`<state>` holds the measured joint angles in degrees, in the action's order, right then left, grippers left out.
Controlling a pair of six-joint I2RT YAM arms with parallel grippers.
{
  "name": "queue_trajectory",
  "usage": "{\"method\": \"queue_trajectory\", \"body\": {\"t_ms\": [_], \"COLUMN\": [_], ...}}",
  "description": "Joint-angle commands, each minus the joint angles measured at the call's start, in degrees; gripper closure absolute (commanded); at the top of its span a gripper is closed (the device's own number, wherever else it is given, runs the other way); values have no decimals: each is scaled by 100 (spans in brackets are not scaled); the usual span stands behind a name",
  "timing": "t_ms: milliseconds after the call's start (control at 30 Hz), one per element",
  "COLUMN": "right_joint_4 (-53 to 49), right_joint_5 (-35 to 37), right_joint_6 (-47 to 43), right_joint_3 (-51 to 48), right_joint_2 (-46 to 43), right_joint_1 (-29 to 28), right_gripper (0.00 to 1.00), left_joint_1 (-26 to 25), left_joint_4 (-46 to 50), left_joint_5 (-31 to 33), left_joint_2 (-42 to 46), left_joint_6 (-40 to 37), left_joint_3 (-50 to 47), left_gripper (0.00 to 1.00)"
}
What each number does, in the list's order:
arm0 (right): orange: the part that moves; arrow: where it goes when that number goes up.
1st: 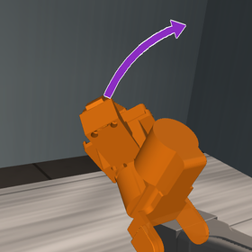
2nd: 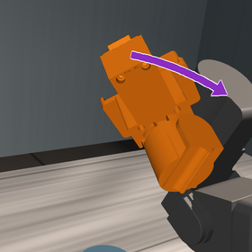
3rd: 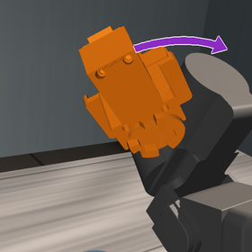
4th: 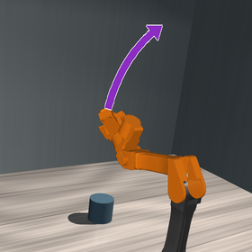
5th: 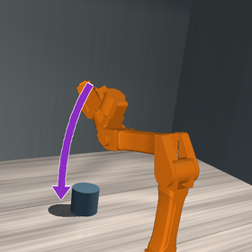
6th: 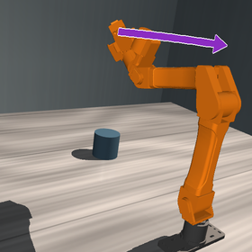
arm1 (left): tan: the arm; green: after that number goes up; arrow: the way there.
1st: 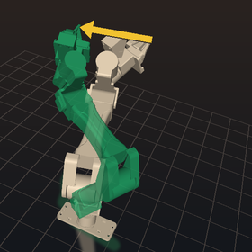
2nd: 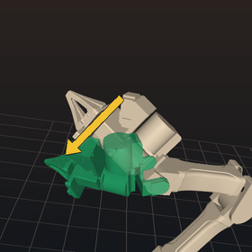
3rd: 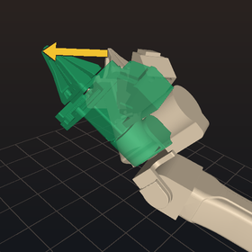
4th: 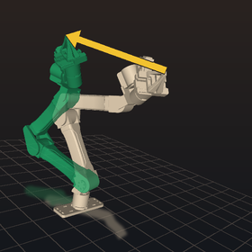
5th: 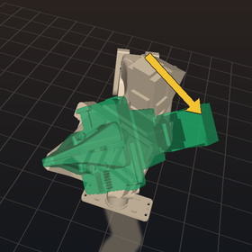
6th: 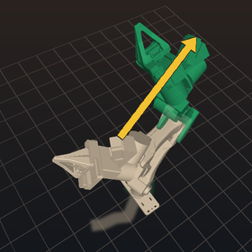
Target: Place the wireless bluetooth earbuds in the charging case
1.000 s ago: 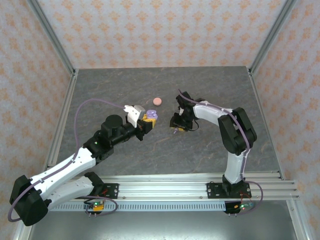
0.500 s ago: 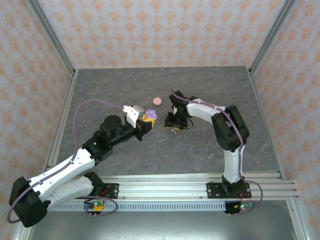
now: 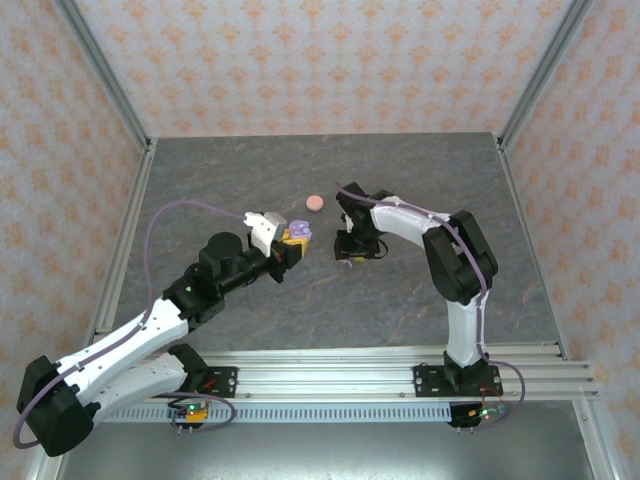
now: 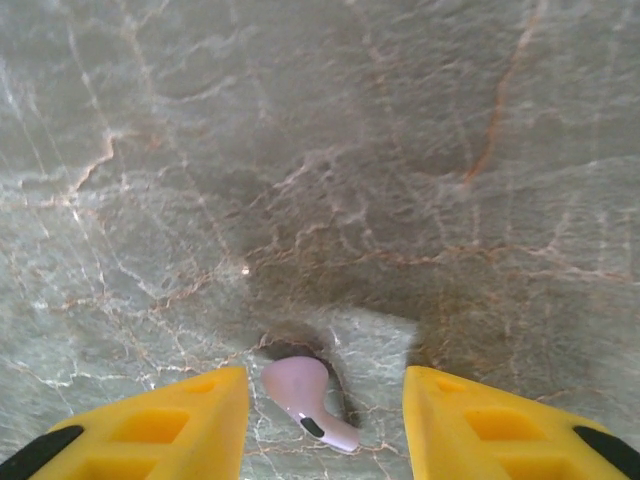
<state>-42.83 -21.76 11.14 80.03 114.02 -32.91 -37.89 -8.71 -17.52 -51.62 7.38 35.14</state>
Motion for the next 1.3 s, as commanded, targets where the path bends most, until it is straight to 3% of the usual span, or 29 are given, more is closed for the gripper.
{"method": "queue_trajectory", "body": {"t_ms": [0,367,1267], "right_joint_4": [-242,-408,-548], "right_joint_5": [490,1343,1374], "right_joint_6": [-474,-683,-708], "right_joint_3": [239,524,553], "right_joint_2": [-82,137,479], "right_joint_1": [-214,-515,-524], "right_gripper": [55,58,69], "left_joint_1": [-36,-33,-39], "left_joint_4": [-42,-32,-43], "left_joint_5": [63,59,73], "left_joint_2": [97,99,96], "left_joint_6": [-61,-61,-45], "left_joint_3": [-51,-46,-43], "left_gripper": [91,91,91]}}
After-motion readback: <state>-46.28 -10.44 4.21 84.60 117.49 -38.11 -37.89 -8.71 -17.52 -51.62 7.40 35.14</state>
